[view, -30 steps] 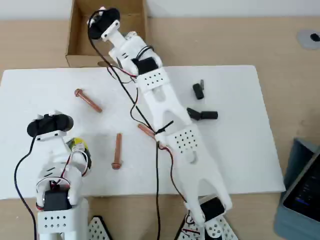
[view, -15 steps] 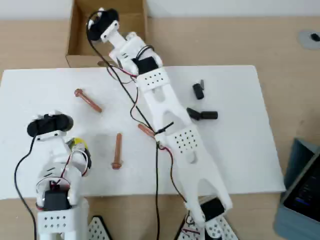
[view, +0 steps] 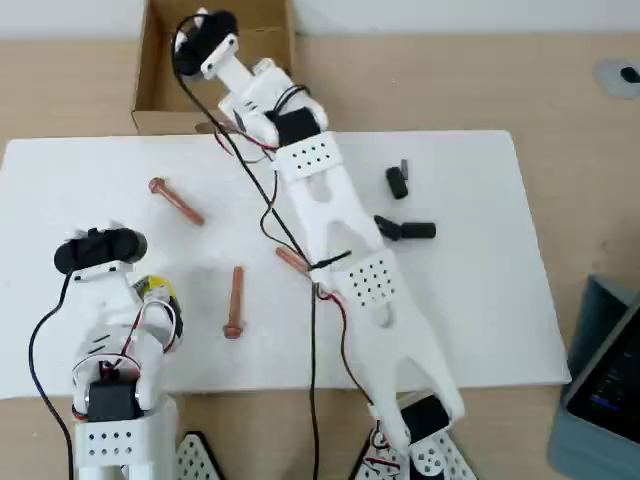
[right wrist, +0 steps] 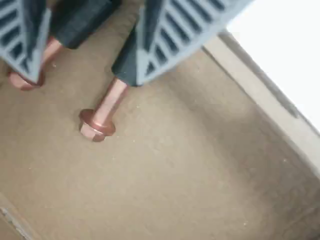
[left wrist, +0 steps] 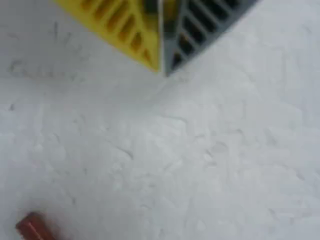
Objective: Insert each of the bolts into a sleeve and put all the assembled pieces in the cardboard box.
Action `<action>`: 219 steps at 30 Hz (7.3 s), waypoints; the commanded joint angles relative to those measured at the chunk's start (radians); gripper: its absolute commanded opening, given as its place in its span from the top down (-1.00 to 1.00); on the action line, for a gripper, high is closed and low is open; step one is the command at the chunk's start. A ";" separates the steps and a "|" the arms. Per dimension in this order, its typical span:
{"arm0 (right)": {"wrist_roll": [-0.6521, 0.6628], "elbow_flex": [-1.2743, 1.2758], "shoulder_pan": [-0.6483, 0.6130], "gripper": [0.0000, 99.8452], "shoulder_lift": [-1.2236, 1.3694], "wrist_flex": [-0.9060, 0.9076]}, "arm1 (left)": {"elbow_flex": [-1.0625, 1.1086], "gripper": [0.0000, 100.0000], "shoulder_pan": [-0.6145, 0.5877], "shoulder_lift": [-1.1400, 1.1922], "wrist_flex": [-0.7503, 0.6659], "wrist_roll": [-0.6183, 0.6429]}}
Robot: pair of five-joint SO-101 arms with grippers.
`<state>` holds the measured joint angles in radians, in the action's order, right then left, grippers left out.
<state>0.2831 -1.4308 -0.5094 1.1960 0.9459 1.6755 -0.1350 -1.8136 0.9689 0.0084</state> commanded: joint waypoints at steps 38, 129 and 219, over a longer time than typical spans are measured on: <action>0.068 -0.067 0.226 0.70 -0.437 0.842 | -0.006 1.00 -0.011 -0.010 0.000 0.000; 0.258 1.219 0.289 0.98 -1.204 0.677 | -0.003 1.00 -0.003 -0.010 0.000 -0.002; 0.018 1.891 0.297 0.98 -2.130 0.686 | -2.174 0.74 -0.012 2.463 0.341 0.502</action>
<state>0.3107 0.4580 -0.2087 -0.9137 1.6517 -0.4173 -0.1366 0.6368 1.3265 0.5025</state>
